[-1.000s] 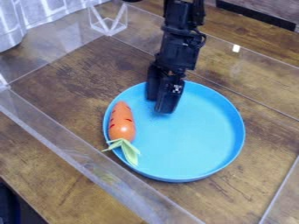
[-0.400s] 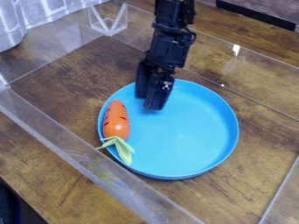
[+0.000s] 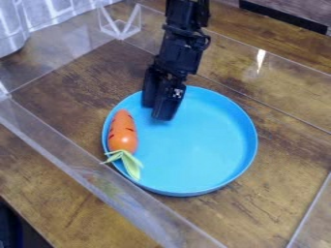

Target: Remove the carrot from inside the blue tray and put it on the table

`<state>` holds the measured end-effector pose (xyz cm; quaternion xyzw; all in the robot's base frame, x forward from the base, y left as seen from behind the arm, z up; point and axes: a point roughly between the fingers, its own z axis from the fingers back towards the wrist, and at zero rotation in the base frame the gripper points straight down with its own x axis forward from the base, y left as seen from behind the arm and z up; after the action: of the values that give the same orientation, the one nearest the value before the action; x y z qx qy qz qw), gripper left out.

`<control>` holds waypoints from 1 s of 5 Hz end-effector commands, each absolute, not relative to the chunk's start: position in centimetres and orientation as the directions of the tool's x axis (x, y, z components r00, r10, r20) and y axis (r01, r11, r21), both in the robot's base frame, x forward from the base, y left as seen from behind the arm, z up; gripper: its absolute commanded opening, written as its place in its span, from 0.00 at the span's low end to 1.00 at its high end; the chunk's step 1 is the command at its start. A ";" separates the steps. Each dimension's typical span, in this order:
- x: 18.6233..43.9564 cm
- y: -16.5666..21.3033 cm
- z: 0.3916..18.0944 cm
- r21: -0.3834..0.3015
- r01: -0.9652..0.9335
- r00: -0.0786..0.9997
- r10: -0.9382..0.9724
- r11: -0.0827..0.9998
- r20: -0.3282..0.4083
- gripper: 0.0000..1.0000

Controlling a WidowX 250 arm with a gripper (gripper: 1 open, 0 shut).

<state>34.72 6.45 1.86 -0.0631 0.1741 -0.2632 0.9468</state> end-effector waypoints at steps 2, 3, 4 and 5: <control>32.9 9.5 -0.7 -0.248 0.376 0.808 -0.447 0.893 -0.385 1.00; 32.8 9.7 -0.7 -0.246 0.363 0.808 -0.435 0.899 -0.397 1.00; 32.8 10.0 -0.6 -0.244 0.351 0.808 -0.424 0.904 -0.410 1.00; 32.7 10.2 -0.4 -0.241 0.340 0.807 -0.414 0.909 -0.421 1.00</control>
<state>34.10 7.71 1.79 -0.0617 0.2165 -0.2317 0.9464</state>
